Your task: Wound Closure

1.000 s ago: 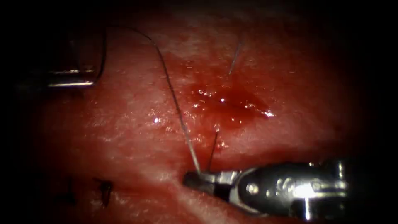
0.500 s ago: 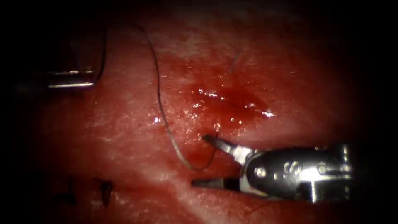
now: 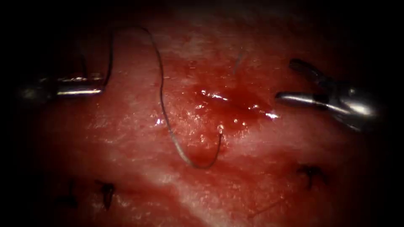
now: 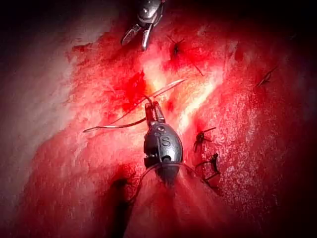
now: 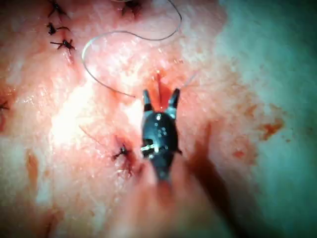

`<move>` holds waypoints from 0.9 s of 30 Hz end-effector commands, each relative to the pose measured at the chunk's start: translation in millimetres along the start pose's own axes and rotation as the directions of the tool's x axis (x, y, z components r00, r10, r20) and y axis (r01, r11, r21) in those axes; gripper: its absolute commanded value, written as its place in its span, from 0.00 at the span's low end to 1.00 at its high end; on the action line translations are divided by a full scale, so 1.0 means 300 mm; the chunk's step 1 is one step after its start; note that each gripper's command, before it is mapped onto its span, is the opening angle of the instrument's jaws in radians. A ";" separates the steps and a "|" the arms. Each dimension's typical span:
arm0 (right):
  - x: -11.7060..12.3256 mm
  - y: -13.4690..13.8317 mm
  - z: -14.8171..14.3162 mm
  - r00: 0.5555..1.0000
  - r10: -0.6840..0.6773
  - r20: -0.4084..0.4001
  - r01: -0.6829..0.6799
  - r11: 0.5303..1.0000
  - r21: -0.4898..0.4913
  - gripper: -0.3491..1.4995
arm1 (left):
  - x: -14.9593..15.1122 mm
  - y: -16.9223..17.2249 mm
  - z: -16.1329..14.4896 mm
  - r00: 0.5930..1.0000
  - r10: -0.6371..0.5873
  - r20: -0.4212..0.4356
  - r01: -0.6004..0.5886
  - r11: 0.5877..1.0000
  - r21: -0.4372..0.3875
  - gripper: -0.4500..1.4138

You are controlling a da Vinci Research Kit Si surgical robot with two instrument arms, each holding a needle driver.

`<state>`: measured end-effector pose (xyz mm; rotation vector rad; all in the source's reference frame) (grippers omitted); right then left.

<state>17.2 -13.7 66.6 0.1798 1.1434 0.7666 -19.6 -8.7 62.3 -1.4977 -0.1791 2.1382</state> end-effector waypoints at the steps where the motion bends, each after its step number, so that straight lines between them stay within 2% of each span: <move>1: -0.0031 0.0020 0.0080 0.999 0.044 -0.016 -0.044 0.999 0.009 0.74 | -0.002 0.002 0.002 1.000 -0.002 0.000 0.002 1.000 -0.004 0.00; 5: -0.0069 0.0073 0.0186 0.991 0.122 -0.047 -0.120 0.992 0.026 0.73 | -0.002 0.002 0.002 1.000 -0.001 0.000 0.001 1.000 -0.004 0.00; 12: -0.0173 0.0106 0.0325 0.979 0.194 -0.058 -0.191 0.981 0.043 0.72 | -0.003 0.002 0.002 1.000 -0.001 -0.001 0.001 1.000 -0.006 0.00; 17: -0.0232 0.0132 0.0367 0.976 0.210 -0.049 -0.208 0.977 0.036 0.72 | -0.003 0.002 0.001 1.000 0.000 -0.001 0.000 1.000 -0.006 0.00; 23: -0.0254 0.0154 0.0369 0.978 0.203 -0.041 -0.202 0.979 0.032 0.71 | -0.003 0.002 0.001 1.000 0.000 -0.001 0.000 1.000 -0.006 0.00; 25: -0.0258 0.0148 0.0373 0.977 0.208 -0.042 -0.207 0.978 0.029 0.65 | -0.003 0.002 0.001 1.000 0.000 -0.001 0.000 1.000 -0.006 0.00; 26: -0.0260 0.0142 0.0374 0.976 0.213 -0.038 -0.211 0.977 0.039 0.57 | -0.003 0.002 0.001 1.000 0.000 -0.001 0.000 1.000 -0.006 0.00; 27: -0.0264 0.0133 0.0375 0.976 0.217 -0.030 -0.215 0.975 0.061 0.41 | -0.003 0.003 0.001 1.000 0.000 -0.001 0.000 1.000 -0.006 0.00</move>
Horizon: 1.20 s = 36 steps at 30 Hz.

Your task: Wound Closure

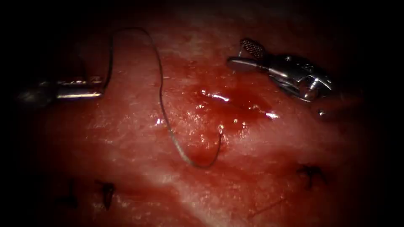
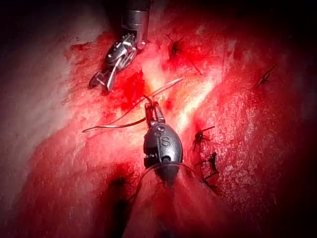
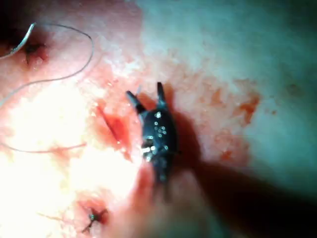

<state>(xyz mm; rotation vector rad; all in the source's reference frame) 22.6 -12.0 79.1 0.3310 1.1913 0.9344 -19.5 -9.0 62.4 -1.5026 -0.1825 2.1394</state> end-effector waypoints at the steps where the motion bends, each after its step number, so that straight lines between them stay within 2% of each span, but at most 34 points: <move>1: -0.0032 -0.0036 0.0025 1.000 0.010 0.009 -0.011 0.999 0.033 0.27 | -0.002 0.002 0.002 1.000 -0.002 0.000 0.002 1.000 -0.001 0.00; 3: -0.0037 -0.0053 0.0025 1.000 0.012 0.020 -0.014 0.997 0.074 0.00 | -0.002 0.002 0.002 1.000 -0.002 0.001 0.002 1.000 -0.001 0.00; 10: -0.0031 -0.0087 0.0019 0.999 0.015 0.042 -0.020 0.990 0.136 0.00 | -0.002 0.002 0.002 1.000 -0.002 0.001 0.002 1.000 -0.001 0.00; 24: 0.0117 -0.0079 -0.0051 1.000 0.016 -0.014 -0.015 0.996 0.084 0.00 | -0.003 0.002 0.003 1.000 0.006 -0.002 -0.006 1.000 -0.006 0.00; 36: 0.0172 -0.0103 -0.0059 0.999 0.017 -0.032 -0.014 0.996 0.085 0.00 | -0.004 0.003 0.005 0.999 0.038 -0.006 -0.038 0.999 -0.016 0.00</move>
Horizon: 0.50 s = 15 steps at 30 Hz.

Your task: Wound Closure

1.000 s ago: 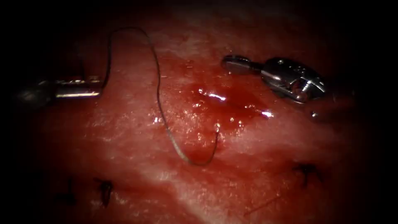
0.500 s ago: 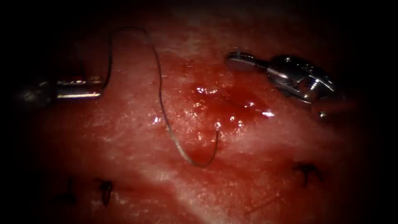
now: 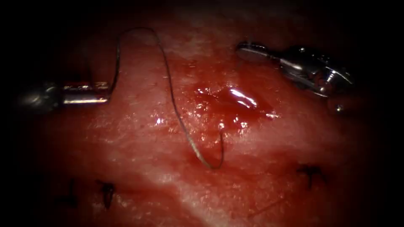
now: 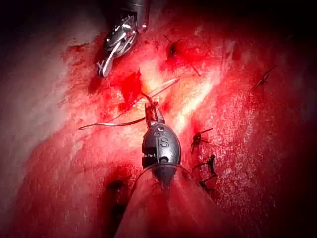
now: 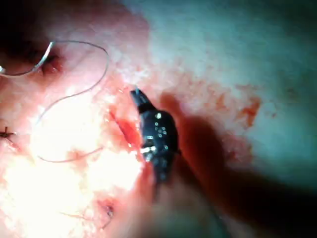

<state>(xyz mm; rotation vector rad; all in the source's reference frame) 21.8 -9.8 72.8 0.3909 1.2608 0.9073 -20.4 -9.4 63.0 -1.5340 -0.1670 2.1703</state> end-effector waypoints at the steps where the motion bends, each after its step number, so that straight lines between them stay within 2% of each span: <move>1: -0.0016 -0.0016 0.0025 1.000 -0.002 0.000 0.002 1.000 0.003 0.00 | -0.002 0.002 0.002 1.000 -0.003 0.000 0.003 1.000 -0.003 0.00; 9: 0.0000 -0.0016 0.0028 1.000 -0.004 -0.003 0.004 1.000 0.002 0.00 | -0.004 0.003 0.002 1.000 0.007 -0.005 -0.007 1.000 -0.018 0.00; 12: 0.0007 -0.0011 0.0036 0.999 -0.026 -0.030 0.025 1.000 -0.013 0.00 | -0.004 0.004 0.002 1.000 0.009 -0.002 -0.010 1.000 -0.025 0.00; 14: 0.0012 -0.0006 0.0036 0.997 -0.042 -0.061 0.039 0.998 -0.057 0.32 | -0.005 0.004 0.002 1.000 0.012 0.001 -0.012 0.999 -0.036 0.00; 15: 0.0017 -0.0003 0.0034 0.996 -0.046 -0.075 0.041 0.996 -0.074 0.55 | -0.005 0.004 0.002 1.000 0.013 0.002 -0.013 0.999 -0.039 0.00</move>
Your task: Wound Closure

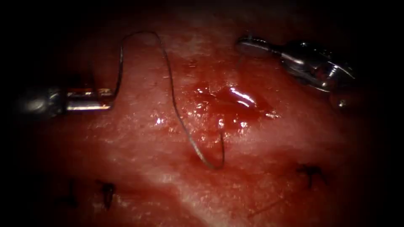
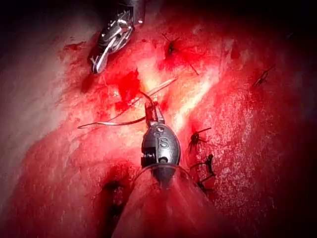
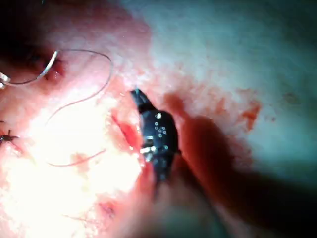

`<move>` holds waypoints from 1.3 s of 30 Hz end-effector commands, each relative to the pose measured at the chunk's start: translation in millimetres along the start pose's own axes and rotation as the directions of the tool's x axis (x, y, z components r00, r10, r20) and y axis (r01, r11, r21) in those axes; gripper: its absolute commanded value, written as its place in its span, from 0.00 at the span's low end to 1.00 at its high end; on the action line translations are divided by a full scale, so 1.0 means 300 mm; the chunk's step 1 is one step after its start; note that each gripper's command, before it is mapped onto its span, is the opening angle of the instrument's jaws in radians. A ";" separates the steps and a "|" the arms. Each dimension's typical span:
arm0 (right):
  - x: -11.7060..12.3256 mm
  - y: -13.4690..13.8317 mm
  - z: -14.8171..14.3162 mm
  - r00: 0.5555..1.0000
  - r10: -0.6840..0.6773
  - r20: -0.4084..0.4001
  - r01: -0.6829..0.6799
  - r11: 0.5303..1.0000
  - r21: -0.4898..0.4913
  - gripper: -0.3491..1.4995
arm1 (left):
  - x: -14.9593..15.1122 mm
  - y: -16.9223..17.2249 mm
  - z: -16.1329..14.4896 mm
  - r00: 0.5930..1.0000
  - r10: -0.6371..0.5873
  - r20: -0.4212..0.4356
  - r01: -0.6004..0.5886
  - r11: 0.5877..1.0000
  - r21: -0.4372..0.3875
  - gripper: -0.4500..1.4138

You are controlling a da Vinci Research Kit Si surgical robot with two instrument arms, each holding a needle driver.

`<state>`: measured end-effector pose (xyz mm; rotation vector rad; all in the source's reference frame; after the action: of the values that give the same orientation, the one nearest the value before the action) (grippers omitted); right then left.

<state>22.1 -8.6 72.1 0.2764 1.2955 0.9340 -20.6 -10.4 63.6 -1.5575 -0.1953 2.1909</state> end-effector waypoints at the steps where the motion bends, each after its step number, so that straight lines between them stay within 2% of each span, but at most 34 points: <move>1: -0.0026 -0.0008 0.0020 1.000 0.001 -0.012 -0.001 1.000 -0.013 0.70 | -0.003 0.002 0.002 1.000 0.000 0.003 0.000 1.000 -0.009 0.00; 3: -0.0017 -0.0011 0.0006 0.999 -0.013 -0.031 0.012 0.999 -0.031 0.85 | -0.004 0.003 0.002 1.000 -0.018 0.005 0.018 0.999 -0.029 0.00; 4: -0.0015 -0.0016 -0.0006 0.999 -0.017 -0.039 0.016 0.999 -0.034 0.87 | -0.005 0.004 0.002 0.999 -0.050 0.006 0.050 0.998 -0.040 0.10; 5: -0.0010 -0.0027 -0.0039 0.999 -0.032 -0.038 0.031 0.999 -0.037 0.87 | -0.008 0.005 0.002 0.993 -0.115 0.022 0.117 0.992 -0.058 0.47; 7: 0.0003 -0.0034 -0.0080 0.998 -0.045 -0.033 0.044 0.998 -0.054 0.87 | -0.011 0.006 0.001 0.988 -0.152 0.040 0.155 0.986 -0.068 0.69; 8: 0.0012 -0.0035 -0.0098 0.998 -0.049 -0.030 0.047 0.997 -0.061 0.87 | -0.012 0.007 0.000 0.983 -0.175 0.058 0.179 0.981 -0.074 0.76; 11: 0.0039 -0.0031 -0.0146 0.997 -0.076 -0.021 0.074 0.994 -0.083 0.87 | -0.015 0.006 -0.004 0.969 -0.221 0.106 0.230 0.970 -0.081 0.84; 18: 0.0055 -0.0019 -0.0200 0.994 -0.113 0.001 0.112 0.987 -0.111 0.87 | -0.018 0.005 -0.016 0.946 -0.231 0.227 0.251 0.966 -0.062 0.84; 20: 0.0049 -0.0029 -0.0202 0.992 -0.126 0.016 0.127 0.986 -0.109 0.87 | -0.019 0.004 -0.019 0.938 -0.223 0.265 0.247 0.967 -0.062 0.79; 24: 0.0051 -0.0100 -0.0208 0.989 -0.123 0.084 0.129 0.989 -0.075 0.83 | -0.020 0.002 -0.017 0.925 -0.216 0.313 0.243 0.969 -0.049 0.61; 27: 0.0077 -0.0205 -0.0194 0.985 -0.115 0.126 0.116 0.993 0.004 0.82 | -0.022 0.004 -0.010 0.925 -0.218 0.310 0.243 0.969 -0.043 0.60; 30: 0.0106 -0.0347 -0.0168 0.967 -0.187 0.172 0.173 0.981 0.091 0.79 | -0.025 0.008 -0.002 0.924 -0.211 0.320 0.243 0.968 -0.062 0.59; 35: 0.0151 -0.0598 -0.0084 0.945 -0.267 0.188 0.228 0.952 0.205 0.77 | -0.029 0.015 0.006 0.899 -0.163 0.406 0.211 0.975 -0.074 0.51; 37: 0.0153 -0.0680 -0.0048 0.940 -0.280 0.194 0.230 0.942 0.244 0.69 | -0.029 0.018 0.008 0.890 -0.139 0.434 0.194 0.977 -0.087 0.51; 39: 0.0146 -0.0755 -0.0004 0.933 -0.294 0.207 0.231 0.932 0.280 0.65 | -0.028 0.019 0.008 0.888 -0.137 0.439 0.195 0.977 -0.090 0.50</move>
<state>31.5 -19.1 53.9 0.3949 1.1743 0.4737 -22.2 -18.2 68.6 -1.0473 -0.6037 2.3912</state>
